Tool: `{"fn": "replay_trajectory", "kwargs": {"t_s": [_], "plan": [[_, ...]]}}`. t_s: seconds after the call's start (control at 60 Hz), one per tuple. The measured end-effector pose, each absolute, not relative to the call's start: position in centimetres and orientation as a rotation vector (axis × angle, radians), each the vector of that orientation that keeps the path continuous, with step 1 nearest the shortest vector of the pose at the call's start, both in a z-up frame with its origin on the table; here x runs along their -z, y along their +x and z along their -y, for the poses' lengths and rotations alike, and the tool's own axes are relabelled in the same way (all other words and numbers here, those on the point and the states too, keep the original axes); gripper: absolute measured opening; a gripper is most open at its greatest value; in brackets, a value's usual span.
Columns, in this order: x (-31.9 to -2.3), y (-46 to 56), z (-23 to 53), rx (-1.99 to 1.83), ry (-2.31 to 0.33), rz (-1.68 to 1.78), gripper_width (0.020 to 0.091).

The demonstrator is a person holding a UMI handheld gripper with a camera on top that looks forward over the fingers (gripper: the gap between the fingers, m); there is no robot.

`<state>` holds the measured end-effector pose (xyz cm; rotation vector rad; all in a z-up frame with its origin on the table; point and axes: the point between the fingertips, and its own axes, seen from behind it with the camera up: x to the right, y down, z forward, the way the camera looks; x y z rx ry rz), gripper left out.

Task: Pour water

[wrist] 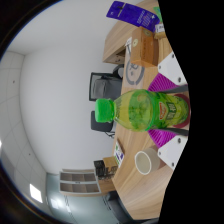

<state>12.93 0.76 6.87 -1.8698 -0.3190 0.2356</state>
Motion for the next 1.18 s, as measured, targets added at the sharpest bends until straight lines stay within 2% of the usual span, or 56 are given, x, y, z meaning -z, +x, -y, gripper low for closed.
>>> {"fn": "replay_trajectory", "kwargs": {"t_s": [0.05,0.15,0.217,0.417,0.633,0.75,0.9,1.183], "plan": [[-6.3,13.1,-0.3,-0.221,-1.907,0.327,0.0566],[-6.0,13.4,1.6,-0.228,-1.97,0.304,0.0774],[-6.2,14.0,3.8,-0.21,-1.997,0.303,0.0836],[-9.3,15.4,13.3,-0.152,-2.093,0.224,0.082],[-16.3,14.3,20.8,-0.112,-2.069,0.204,0.0828],[-20.2,14.1,22.8,-0.094,-2.02,0.191,0.0833],[-23.4,14.7,24.3,-0.064,-1.995,0.143,0.0833],[-27.1,16.4,26.3,0.023,-1.963,0.079,0.0832]]}}
